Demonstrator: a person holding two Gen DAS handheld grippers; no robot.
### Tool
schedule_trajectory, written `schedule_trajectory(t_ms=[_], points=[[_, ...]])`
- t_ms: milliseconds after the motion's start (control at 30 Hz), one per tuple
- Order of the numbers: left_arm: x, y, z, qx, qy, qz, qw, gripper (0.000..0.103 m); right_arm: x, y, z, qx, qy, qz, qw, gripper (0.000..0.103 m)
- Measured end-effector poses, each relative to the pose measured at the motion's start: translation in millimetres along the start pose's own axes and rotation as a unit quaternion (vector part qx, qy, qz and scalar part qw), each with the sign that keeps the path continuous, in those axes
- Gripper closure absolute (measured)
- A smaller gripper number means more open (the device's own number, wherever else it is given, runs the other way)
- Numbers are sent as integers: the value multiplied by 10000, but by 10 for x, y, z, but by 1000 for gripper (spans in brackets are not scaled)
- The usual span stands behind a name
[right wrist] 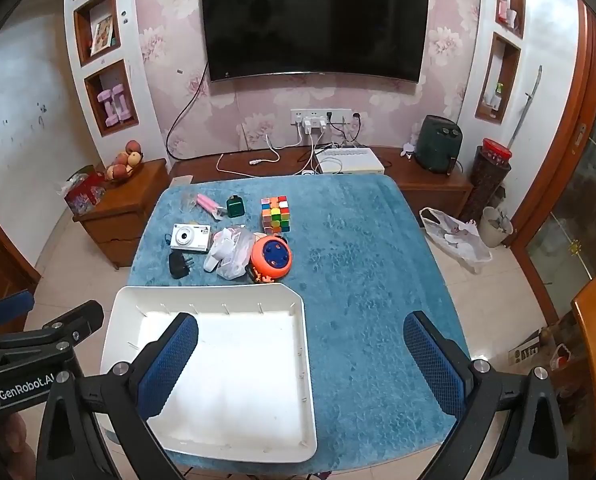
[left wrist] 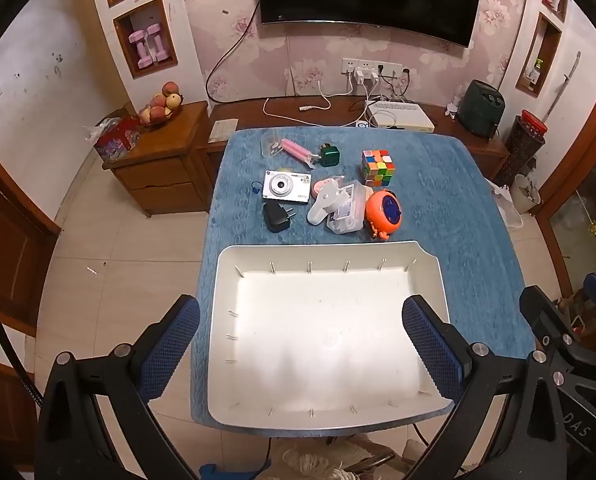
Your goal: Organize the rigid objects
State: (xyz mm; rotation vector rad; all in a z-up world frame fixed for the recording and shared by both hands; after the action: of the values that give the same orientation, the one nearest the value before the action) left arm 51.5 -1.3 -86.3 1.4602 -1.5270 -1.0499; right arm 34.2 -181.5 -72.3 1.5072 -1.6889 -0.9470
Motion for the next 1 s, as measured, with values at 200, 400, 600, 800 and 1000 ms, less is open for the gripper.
schedule_trajectory(t_ms=[200,400,600,800,1000], points=[[0,1,1,1,3,-11,10000,2,-17,9,10,30,88,85,9999,0],[0,-10,-83,-8,12,-26,10000,2,-23,1,32,16,123,68,9999,0],[1,-33,30,-11,22,-38,10000,2,-23,-22,42,-49,106,49,9999,0],[-34,-37,82,-18,46,-38,10000,2,-47,-10,57,-25,196,70,9998,0],[-34,-51,108,-44,67,-38,10000,2,-58,-8,65,-42,220,77,9997,0]])
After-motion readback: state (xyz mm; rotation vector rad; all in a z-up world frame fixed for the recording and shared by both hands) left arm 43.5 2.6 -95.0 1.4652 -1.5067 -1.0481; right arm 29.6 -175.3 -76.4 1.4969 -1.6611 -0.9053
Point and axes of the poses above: each gripper's, at about its wrist camera, not at the fingertips, and y roughly against the way its jaws point, x to its right, z to its underside, the point moved 10 cm from there along -y, roughly the way its jaws point, and after that the axes turned 9 degrees about -x, right-handed, at the moved point
